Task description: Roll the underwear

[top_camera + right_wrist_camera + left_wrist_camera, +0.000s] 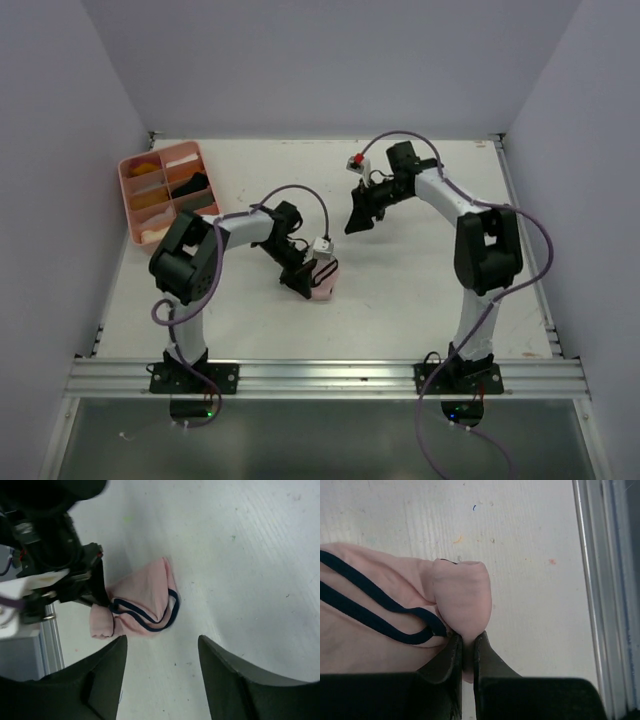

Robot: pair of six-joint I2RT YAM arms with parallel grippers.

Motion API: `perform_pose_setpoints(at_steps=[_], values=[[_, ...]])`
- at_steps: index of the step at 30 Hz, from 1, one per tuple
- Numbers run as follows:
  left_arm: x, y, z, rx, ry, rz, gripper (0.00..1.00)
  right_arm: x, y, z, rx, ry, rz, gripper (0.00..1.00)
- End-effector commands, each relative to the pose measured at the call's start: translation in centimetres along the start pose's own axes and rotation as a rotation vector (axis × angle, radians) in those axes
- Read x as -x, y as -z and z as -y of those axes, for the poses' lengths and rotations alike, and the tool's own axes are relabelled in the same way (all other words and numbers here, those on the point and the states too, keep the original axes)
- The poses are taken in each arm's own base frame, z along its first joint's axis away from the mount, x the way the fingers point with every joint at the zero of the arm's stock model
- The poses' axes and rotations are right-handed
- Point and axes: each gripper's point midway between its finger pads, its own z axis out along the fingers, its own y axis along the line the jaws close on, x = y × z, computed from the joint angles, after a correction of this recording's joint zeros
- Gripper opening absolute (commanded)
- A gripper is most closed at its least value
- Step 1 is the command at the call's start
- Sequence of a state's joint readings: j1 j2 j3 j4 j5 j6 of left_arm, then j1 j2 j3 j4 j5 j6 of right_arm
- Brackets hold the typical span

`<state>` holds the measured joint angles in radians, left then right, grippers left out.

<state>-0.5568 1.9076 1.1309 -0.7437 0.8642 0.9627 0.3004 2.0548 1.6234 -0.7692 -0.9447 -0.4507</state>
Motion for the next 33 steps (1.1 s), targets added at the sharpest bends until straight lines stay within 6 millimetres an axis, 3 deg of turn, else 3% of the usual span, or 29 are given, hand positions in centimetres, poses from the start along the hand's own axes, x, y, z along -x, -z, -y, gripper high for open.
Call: perform_pose_setpoints(at_steps=[1, 2, 3, 5, 6, 9, 10, 12, 13, 18, 24, 27, 31, 33], values=[[-3.1, -0.1, 0.6, -0.115, 0.235, -0.061, 0.00, 0.3, 1.8, -3.8, -0.018, 0.179, 0.036, 0.61], [-3.5, -0.4, 0.2, -0.128, 0.265, -0.063, 0.00, 0.5, 2.2, -4.3, -0.029, 0.221, 0.064, 0.58], [-3.3, -0.4, -0.1, -0.131, 0.286, -0.054, 0.00, -1.3, 1.9, -4.7, -0.024, 0.213, 0.051, 0.54], [-3.3, -0.7, -1.3, -0.117, 0.324, -0.061, 0.00, -1.2, 2.7, -6.3, -0.043, 0.288, 0.077, 0.49], [-3.3, -0.8, -1.4, -0.125, 0.336, -0.065, 0.00, -2.5, 2.5, -6.6, -0.041, 0.296, 0.061, 0.47], [-3.9, -1.3, -2.6, -0.128, 0.373, -0.098, 0.00, -3.0, 2.2, -8.4, -0.072, 0.422, 0.037, 0.46], [-3.9, -1.3, -3.0, -0.123, 0.387, -0.109, 0.00, -4.4, 0.9, -9.1, -0.081, 0.462, -0.019, 0.46], [-4.6, -1.7, -3.5, -0.121, 0.410, -0.129, 0.00, -4.3, 0.1, -9.8, -0.129, 0.578, -0.042, 0.47], [-4.7, -1.8, -3.7, -0.120, 0.410, -0.128, 0.00, -5.6, -1.5, -10.9, -0.113, 0.625, -0.081, 0.48], [-4.4, -2.3, -4.5, -0.121, 0.432, -0.108, 0.00, -6.4, -4.4, -9.9, -0.191, 0.759, -0.160, 0.52], [-4.6, -2.7, -4.8, -0.124, 0.449, -0.102, 0.00, -6.7, -7.4, -10.2, -0.180, 0.860, -0.180, 0.60], [-4.6, -2.8, -4.8, -0.130, 0.450, -0.098, 0.00, -7.8, -8.8, -9.8, -0.166, 0.891, -0.217, 0.60], [-4.7, -2.8, -4.8, -0.129, 0.451, -0.099, 0.00, -9.2, -10.1, -9.0, -0.164, 0.920, -0.255, 0.56], [-4.6, -2.8, -4.9, -0.127, 0.449, -0.098, 0.00, -9.5, -10.6, -8.4, -0.167, 0.924, -0.270, 0.47]])
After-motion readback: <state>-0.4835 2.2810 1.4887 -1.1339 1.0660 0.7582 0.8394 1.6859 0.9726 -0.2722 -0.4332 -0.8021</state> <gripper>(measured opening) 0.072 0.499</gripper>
